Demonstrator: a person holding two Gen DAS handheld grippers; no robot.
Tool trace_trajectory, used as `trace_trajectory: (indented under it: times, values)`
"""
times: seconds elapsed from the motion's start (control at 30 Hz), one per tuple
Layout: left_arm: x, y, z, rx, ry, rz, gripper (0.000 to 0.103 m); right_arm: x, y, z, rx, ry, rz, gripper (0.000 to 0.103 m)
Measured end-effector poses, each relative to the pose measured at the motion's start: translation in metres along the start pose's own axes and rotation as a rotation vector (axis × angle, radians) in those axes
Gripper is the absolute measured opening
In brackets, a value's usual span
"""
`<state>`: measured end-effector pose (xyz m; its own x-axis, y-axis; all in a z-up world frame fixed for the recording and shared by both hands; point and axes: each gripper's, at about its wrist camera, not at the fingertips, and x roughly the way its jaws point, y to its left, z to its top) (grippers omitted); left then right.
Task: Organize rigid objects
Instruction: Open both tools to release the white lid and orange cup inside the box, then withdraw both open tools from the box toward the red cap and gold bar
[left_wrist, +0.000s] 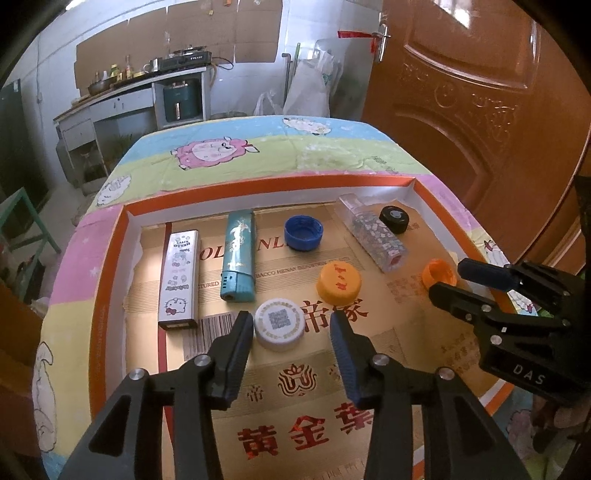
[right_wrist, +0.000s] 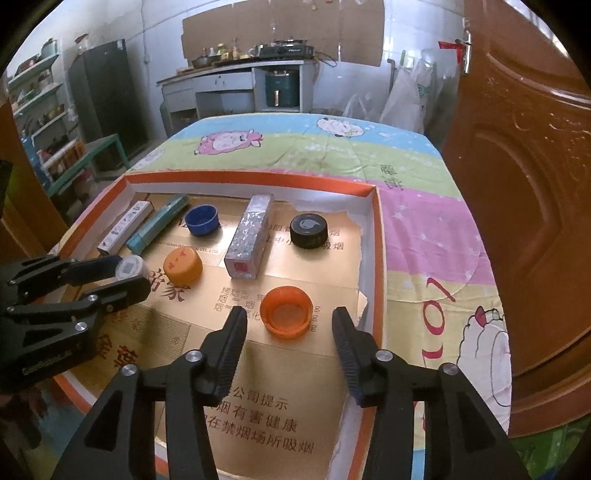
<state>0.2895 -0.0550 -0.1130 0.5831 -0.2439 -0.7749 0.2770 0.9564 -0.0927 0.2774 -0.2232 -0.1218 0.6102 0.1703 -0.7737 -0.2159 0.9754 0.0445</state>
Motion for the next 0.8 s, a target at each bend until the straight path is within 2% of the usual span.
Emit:
trace_trajectory:
  times: [0.8]
  values:
    - [-0.057,0.000,-0.011,-0.021,-0.075,0.008,0.043,-0.058,0.010,-0.008,0.014,-0.063,-0.005,0.050]
